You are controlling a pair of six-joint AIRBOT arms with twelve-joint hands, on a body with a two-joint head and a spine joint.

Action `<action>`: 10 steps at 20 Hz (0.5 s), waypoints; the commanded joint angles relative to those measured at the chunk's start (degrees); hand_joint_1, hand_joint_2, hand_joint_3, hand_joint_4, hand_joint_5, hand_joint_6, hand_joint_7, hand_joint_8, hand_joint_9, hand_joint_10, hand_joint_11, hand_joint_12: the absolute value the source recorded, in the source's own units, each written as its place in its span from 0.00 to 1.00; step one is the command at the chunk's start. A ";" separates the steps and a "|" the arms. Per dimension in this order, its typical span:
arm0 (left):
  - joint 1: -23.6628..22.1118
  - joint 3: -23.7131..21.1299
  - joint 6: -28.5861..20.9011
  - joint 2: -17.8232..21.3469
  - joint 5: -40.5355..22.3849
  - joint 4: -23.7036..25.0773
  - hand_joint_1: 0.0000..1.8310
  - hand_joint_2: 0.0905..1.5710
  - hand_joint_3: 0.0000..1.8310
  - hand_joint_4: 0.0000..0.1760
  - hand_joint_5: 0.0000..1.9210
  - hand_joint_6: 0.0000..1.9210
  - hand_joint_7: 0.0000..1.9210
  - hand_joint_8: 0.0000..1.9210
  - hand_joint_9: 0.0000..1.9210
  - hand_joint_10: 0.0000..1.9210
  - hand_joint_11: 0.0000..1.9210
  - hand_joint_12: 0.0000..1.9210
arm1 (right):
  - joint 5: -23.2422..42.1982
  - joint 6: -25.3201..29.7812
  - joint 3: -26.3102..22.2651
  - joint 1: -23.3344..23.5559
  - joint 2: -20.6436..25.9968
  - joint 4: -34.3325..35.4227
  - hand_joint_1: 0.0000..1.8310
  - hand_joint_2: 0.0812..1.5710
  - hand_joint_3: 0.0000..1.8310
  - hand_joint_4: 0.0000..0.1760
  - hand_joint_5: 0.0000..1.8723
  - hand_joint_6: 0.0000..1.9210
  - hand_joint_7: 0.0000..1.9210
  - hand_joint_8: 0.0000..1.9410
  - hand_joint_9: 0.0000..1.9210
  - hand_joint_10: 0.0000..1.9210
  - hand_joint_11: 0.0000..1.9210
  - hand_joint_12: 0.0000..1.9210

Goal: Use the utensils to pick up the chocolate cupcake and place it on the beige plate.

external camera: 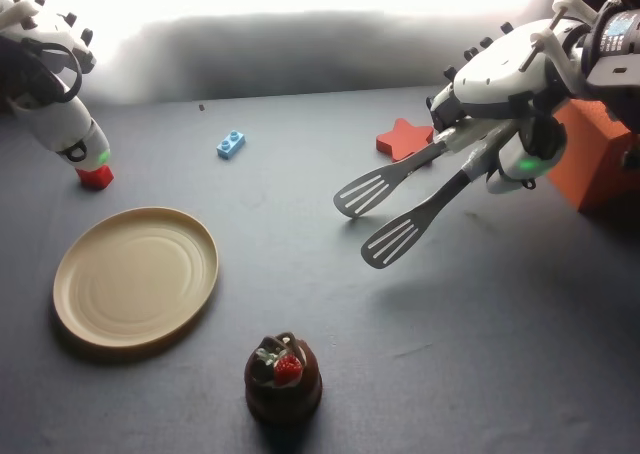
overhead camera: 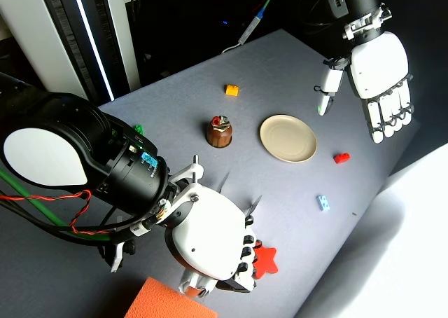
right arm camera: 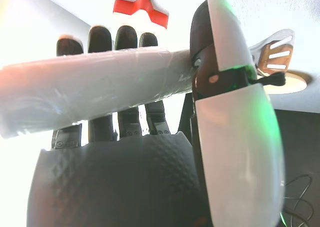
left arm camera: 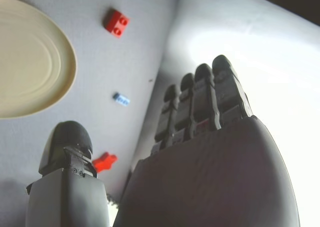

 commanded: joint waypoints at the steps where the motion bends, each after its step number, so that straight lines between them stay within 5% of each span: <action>1: -0.51 -0.03 0.45 0.35 -1.55 3.72 0.18 0.70 0.00 0.00 0.02 0.00 0.01 0.00 0.01 0.00 0.00 0.00 | 5.22 -0.10 -0.22 0.83 0.61 -1.31 0.59 0.69 0.00 0.00 0.23 0.43 0.20 0.64 0.19 0.74 0.16 0.92; 8: -0.51 0.01 0.64 0.40 -0.87 3.36 0.19 0.70 0.00 0.00 0.02 0.00 0.02 0.00 0.02 0.00 0.00 0.00 | 7.52 -0.10 -1.90 1.10 1.67 -3.41 0.58 0.70 0.00 0.00 0.22 0.43 0.21 0.61 0.18 0.73 0.12 0.92; 10: -0.53 0.01 0.64 0.40 -0.82 3.36 0.18 0.70 0.00 0.00 0.02 0.00 0.02 0.00 0.02 0.00 0.00 0.00 | 7.65 -0.10 -2.27 1.34 1.93 -3.70 0.57 0.71 0.00 0.00 0.24 0.43 0.23 0.64 0.19 0.78 0.13 0.99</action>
